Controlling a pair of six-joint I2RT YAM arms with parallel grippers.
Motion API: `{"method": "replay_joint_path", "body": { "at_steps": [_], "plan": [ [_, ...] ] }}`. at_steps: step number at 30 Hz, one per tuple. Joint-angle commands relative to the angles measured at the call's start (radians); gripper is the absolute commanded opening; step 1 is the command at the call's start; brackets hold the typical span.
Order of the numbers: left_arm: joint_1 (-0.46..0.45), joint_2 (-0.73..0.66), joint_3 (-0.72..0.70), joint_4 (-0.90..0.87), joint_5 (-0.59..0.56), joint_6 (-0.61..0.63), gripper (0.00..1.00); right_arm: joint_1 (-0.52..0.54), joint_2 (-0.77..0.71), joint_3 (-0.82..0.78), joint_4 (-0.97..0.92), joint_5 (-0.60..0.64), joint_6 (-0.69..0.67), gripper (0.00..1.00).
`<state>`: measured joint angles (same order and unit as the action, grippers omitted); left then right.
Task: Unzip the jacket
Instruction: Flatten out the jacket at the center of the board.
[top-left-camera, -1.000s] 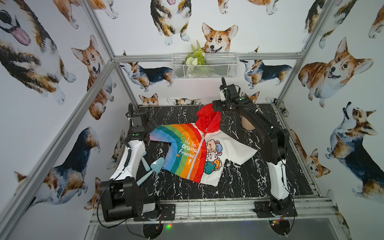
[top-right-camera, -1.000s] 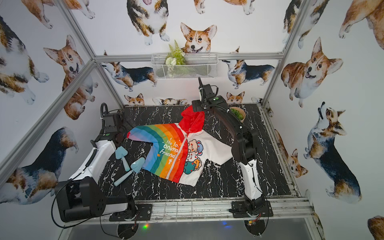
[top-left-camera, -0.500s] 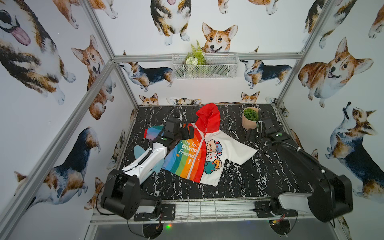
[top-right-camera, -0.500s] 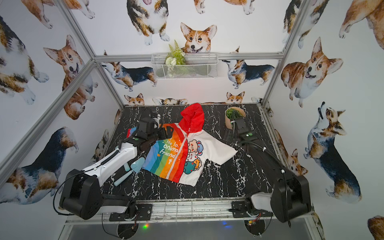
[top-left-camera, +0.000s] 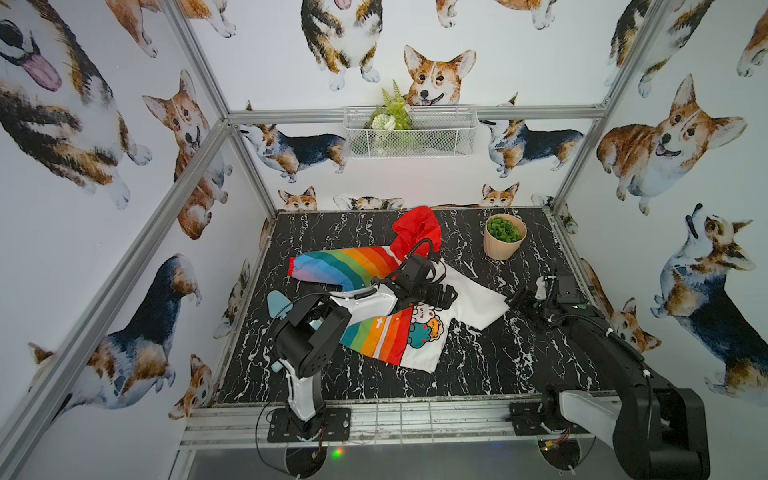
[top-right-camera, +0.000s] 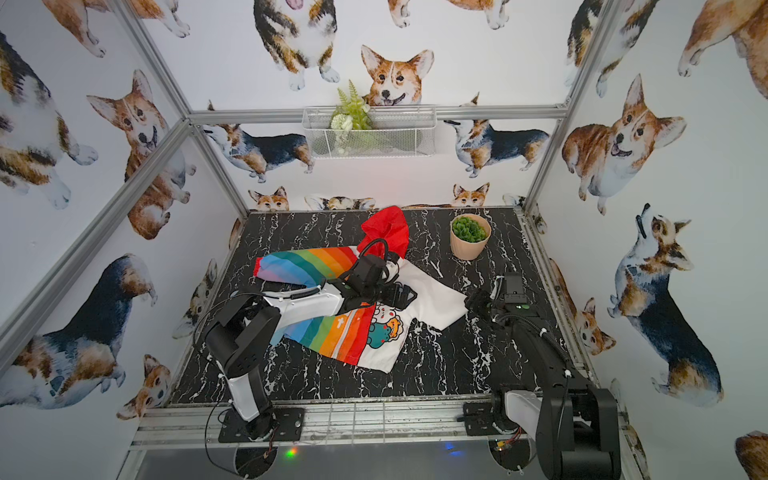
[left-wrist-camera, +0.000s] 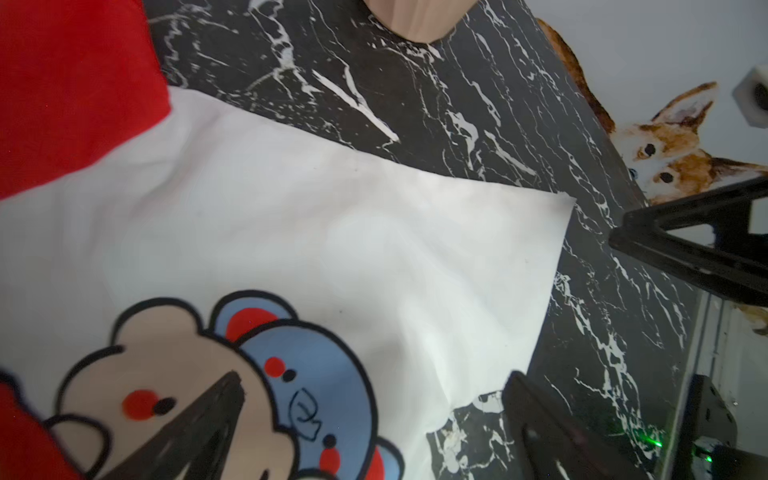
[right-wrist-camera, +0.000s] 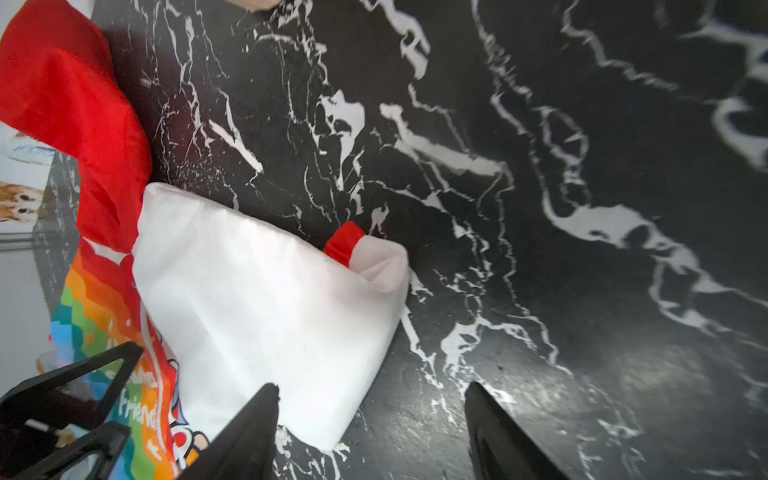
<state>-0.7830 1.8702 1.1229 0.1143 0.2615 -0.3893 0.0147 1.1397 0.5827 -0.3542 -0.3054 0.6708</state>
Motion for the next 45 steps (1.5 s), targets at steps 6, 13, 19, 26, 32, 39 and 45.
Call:
{"method": "replay_joint_path", "body": {
  "at_steps": [6,13,19,26,32,39,45],
  "plan": [
    [-0.018,0.101,0.095,0.004,0.009,0.005,1.0,-0.004,0.166,0.008,0.114,-0.067,0.038,0.65],
    [-0.018,0.161,0.129,-0.031,-0.03,0.0,0.99,-0.003,0.277,0.013,0.192,-0.1,0.047,0.48],
    [-0.016,0.192,0.133,-0.054,-0.048,-0.005,0.98,0.004,0.262,0.015,0.198,-0.07,0.033,0.16],
    [-0.017,0.211,0.109,-0.015,-0.022,-0.023,0.97,0.185,0.086,0.157,-0.136,0.288,-0.052,0.0],
    [-0.009,0.191,0.065,0.011,-0.032,-0.027,0.97,0.343,0.068,0.332,-0.417,0.545,-0.053,0.0],
    [0.011,0.156,-0.019,0.082,-0.026,-0.049,0.96,0.448,0.274,0.458,-0.407,0.449,-0.061,0.0],
    [0.02,0.127,-0.073,0.122,-0.019,-0.063,0.93,0.376,0.455,0.453,-0.028,-0.035,-0.123,0.37]
  ]
}}
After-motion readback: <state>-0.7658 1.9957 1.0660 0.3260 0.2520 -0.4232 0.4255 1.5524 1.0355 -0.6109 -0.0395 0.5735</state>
